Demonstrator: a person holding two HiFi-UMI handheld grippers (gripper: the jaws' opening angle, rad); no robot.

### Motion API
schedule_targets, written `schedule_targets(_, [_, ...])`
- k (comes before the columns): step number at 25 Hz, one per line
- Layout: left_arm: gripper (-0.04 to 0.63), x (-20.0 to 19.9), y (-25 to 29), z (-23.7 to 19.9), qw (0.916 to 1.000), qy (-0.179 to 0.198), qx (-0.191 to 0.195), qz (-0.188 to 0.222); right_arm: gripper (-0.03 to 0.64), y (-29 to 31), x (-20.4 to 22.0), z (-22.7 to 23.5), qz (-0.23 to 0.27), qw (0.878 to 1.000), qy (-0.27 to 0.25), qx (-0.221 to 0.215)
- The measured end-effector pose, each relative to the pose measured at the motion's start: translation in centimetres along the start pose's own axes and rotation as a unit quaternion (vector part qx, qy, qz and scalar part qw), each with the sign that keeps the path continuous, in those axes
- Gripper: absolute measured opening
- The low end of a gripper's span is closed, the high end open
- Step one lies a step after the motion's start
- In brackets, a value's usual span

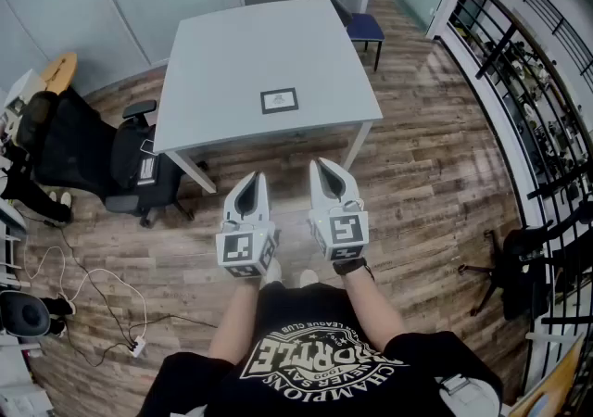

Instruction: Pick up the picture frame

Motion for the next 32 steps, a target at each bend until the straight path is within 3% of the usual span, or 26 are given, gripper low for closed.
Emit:
schedule_targets(7, [0.006, 1.2, 1.3, 2.7, 0.9998, 0.004, 0.017, -0.001, -0.002, -0.5, 0.2, 3.4, 0.006, 1.000, 0.012, 0.022])
schedule_targets(18, [0.006, 3.9, 7.2, 1.3, 0.9997, 0.018, 0.004, -0.014, -0.002, 3.9, 4.3, 6.6, -0.019, 0.999, 0.043, 0.022])
schedule_targets(26, [0.006, 7.1, 18.0, -4.5, 0.9994, -0.005, 0.025, -0.022, -0.002, 14.8, 8.2, 9.9, -0.040, 0.998, 0.027, 0.033])
schedule_targets(32, [0.006, 6.4, 27.9, -9.8, 0.9990, -0.019, 0.037, -0.016, -0.002, 25.4, 8.8, 11.6, -0.052, 0.998, 0.014, 0.021])
Point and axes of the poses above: the fingertips, and each gripper's own axes: y forward along the fingers, z to its right, x out of its underside, the point moved 2 cm from there along -y, backward along the fingers, and after that the axes turned 11 degrees about z, right-handed, at the moved point
